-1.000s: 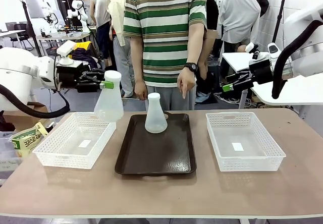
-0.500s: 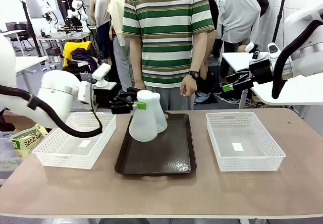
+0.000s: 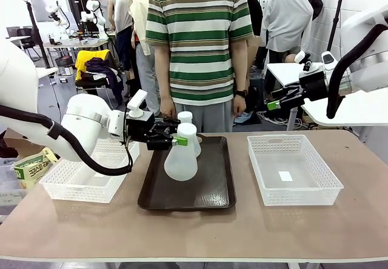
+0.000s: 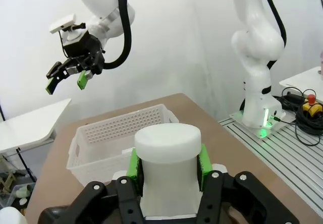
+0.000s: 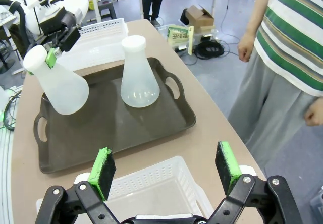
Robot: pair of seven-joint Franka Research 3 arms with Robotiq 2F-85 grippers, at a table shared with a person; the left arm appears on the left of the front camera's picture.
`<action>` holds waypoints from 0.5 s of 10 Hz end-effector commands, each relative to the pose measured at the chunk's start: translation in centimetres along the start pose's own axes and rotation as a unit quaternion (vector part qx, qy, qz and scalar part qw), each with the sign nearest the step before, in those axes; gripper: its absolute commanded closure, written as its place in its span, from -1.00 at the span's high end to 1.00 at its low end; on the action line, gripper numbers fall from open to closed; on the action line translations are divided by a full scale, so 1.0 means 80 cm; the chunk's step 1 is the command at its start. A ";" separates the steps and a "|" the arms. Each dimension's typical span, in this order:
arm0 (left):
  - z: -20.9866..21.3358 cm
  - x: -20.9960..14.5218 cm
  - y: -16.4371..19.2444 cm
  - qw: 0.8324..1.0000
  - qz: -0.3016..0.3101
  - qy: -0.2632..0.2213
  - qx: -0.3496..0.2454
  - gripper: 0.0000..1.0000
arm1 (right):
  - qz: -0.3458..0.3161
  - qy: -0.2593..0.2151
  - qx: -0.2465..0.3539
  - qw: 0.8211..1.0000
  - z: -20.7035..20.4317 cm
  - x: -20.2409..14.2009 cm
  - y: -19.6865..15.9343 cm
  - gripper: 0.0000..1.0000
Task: Prepare the laboratory tools.
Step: Place the picked Big flask upright in the Handle tray as directed by the person.
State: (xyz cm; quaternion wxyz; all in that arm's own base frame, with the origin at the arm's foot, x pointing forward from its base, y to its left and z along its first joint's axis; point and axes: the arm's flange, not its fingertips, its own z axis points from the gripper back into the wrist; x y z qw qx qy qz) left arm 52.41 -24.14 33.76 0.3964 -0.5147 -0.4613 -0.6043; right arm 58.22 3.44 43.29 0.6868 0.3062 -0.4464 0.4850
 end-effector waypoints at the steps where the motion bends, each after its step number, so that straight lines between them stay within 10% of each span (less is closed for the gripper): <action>1: -0.007 -0.021 0.009 0.999 -0.009 -0.041 0.006 -1.00 | -0.006 0.007 0.000 1.000 0.000 0.002 -0.001 1.00; 5: -0.003 -0.060 0.011 0.995 0.003 -0.097 0.022 -1.00 | -0.006 0.007 0.000 1.000 0.000 0.002 -0.001 1.00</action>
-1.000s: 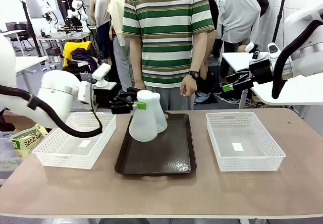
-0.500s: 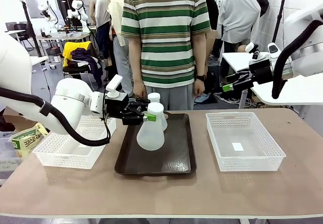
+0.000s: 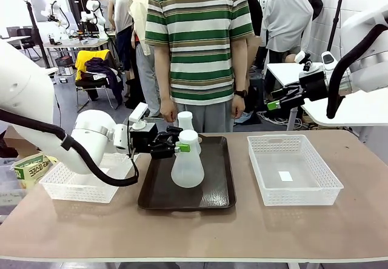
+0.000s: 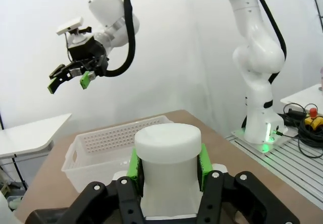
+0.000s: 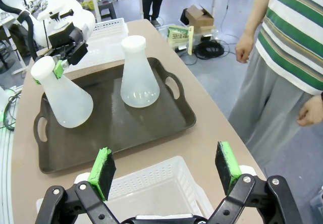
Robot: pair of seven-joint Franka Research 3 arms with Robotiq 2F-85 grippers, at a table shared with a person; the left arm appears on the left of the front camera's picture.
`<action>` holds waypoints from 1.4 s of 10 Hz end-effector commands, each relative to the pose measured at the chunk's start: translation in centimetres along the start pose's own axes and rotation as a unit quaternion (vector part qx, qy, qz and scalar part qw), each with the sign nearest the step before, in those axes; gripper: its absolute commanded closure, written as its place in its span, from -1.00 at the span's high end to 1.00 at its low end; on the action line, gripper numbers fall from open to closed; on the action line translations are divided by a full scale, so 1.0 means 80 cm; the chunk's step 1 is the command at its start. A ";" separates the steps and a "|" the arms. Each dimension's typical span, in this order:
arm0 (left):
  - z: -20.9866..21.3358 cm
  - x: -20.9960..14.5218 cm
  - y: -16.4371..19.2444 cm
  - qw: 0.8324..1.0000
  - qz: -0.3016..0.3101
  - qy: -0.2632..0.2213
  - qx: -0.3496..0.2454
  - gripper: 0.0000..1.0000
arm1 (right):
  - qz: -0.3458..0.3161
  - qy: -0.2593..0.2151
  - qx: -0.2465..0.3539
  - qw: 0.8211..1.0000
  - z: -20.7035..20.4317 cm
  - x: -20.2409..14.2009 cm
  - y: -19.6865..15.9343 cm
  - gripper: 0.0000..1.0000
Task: Prepare the laboratory tools.
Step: Place the picked Big flask upright in the Handle tray as directed by the person.
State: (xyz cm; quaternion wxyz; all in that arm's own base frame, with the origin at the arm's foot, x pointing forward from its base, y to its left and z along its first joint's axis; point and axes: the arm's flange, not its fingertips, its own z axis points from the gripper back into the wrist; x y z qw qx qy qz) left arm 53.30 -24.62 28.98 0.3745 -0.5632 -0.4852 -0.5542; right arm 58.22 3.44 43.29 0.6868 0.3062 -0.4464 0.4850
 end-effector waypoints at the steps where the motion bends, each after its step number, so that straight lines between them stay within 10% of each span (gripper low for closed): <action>1: 0.005 -0.005 0.009 1.000 -0.009 -0.020 0.015 -1.00 | -0.006 0.007 0.000 1.000 0.000 0.002 -0.001 1.00; 4: 0.006 -0.007 0.009 1.000 -0.002 0.000 0.011 -0.91 | -0.006 0.007 0.000 1.000 0.000 0.002 -0.001 1.00; 9: 0.007 -0.004 0.012 1.000 0.019 0.009 0.006 1.00 | -0.006 0.007 0.000 1.000 0.000 0.002 -0.001 1.00; 14: 0.010 0.003 0.010 0.997 0.070 0.031 -0.016 1.00 | -0.006 0.007 0.000 1.000 0.000 0.002 -0.001 1.00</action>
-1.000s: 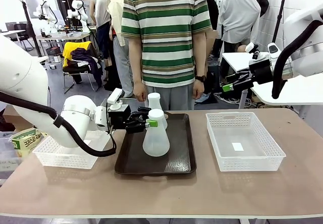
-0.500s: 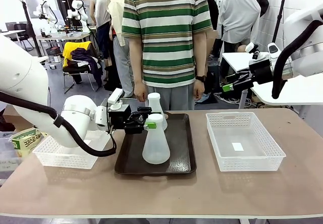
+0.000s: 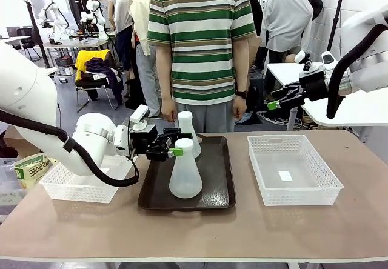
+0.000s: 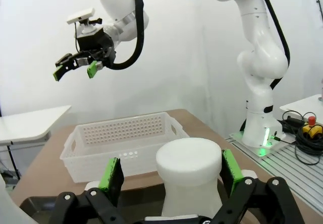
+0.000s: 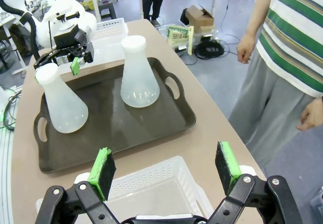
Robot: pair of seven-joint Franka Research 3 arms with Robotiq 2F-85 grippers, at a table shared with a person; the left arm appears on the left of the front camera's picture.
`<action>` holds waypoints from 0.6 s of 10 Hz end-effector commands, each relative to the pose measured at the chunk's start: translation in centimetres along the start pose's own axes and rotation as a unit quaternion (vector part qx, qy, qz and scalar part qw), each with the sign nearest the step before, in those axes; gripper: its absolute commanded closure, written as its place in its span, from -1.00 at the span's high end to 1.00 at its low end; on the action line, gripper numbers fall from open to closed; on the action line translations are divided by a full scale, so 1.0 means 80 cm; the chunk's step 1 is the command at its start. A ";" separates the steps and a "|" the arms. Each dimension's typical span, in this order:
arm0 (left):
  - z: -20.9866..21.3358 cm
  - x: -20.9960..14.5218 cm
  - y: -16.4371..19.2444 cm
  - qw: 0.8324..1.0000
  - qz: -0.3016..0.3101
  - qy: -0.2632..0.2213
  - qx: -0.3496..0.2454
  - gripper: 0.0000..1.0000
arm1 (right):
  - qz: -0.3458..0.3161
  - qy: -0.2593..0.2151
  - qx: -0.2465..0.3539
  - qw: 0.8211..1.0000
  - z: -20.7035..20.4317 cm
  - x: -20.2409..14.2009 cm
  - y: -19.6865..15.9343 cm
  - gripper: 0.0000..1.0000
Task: Prepare the laboratory tools.
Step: Place the picked Big flask upright in the Handle tray as directed by the person.
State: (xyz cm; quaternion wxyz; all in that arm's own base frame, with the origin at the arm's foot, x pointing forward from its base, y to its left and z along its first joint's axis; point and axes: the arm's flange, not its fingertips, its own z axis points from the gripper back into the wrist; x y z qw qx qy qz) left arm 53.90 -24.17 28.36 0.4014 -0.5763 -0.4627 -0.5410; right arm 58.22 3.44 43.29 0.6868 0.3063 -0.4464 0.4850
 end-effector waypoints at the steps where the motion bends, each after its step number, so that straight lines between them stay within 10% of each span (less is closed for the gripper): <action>1: 0.003 0.014 0.004 0.998 0.045 0.028 -0.032 1.00 | -0.006 0.007 0.000 1.000 0.000 0.002 -0.001 1.00; 6: 0.007 0.029 -0.005 0.990 0.069 0.121 -0.034 1.00 | -0.006 0.007 0.000 1.000 0.000 0.002 -0.001 1.00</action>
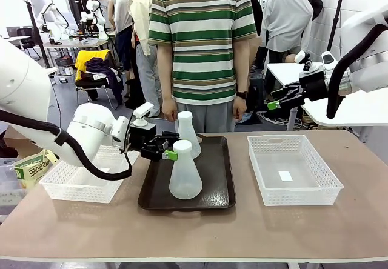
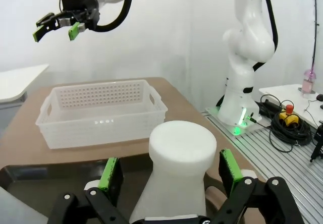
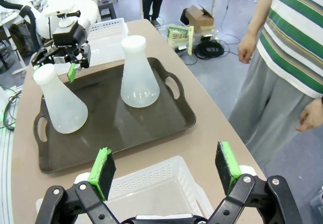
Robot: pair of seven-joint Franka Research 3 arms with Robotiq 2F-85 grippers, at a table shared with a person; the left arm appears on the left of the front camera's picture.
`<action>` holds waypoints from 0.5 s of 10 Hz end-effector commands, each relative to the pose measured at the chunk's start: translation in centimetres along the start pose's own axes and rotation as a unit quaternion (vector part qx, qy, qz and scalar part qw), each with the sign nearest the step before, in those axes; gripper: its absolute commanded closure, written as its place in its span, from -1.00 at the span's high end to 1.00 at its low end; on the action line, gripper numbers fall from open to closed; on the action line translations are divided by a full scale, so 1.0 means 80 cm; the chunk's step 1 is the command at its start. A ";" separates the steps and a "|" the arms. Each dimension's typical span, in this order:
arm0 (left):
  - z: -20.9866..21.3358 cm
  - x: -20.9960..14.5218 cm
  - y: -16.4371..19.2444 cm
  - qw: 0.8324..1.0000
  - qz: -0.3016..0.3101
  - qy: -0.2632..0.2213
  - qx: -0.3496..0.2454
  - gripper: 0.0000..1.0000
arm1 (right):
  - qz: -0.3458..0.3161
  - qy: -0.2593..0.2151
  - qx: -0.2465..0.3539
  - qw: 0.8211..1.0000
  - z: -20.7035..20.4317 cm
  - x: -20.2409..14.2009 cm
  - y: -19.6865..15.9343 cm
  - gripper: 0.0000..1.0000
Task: Prepare the laboratory tools.
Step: Place the picked Big flask upright in the Handle tray as directed by the person.
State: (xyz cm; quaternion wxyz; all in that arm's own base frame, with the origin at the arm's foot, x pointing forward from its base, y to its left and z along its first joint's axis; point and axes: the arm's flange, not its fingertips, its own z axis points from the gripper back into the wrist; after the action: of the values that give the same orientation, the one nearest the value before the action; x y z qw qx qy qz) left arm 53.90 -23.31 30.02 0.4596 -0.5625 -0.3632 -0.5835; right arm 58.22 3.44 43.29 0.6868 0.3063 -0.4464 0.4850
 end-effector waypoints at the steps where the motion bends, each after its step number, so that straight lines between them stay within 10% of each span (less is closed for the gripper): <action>1: 0.001 0.009 -0.007 1.000 0.000 0.028 0.009 1.00 | -0.006 0.007 0.000 1.000 0.000 0.002 -0.001 1.00; 5: 0.005 0.009 -0.003 1.000 -0.007 0.020 0.012 1.00 | -0.006 0.007 0.000 1.000 0.000 0.002 -0.001 1.00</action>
State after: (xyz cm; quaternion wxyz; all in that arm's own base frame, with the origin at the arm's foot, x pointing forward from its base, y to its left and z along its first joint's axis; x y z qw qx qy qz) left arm 53.60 -22.72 30.75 0.4739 -0.5403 -0.3640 -0.5924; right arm 58.22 3.44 43.29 0.6869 0.3063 -0.4464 0.4849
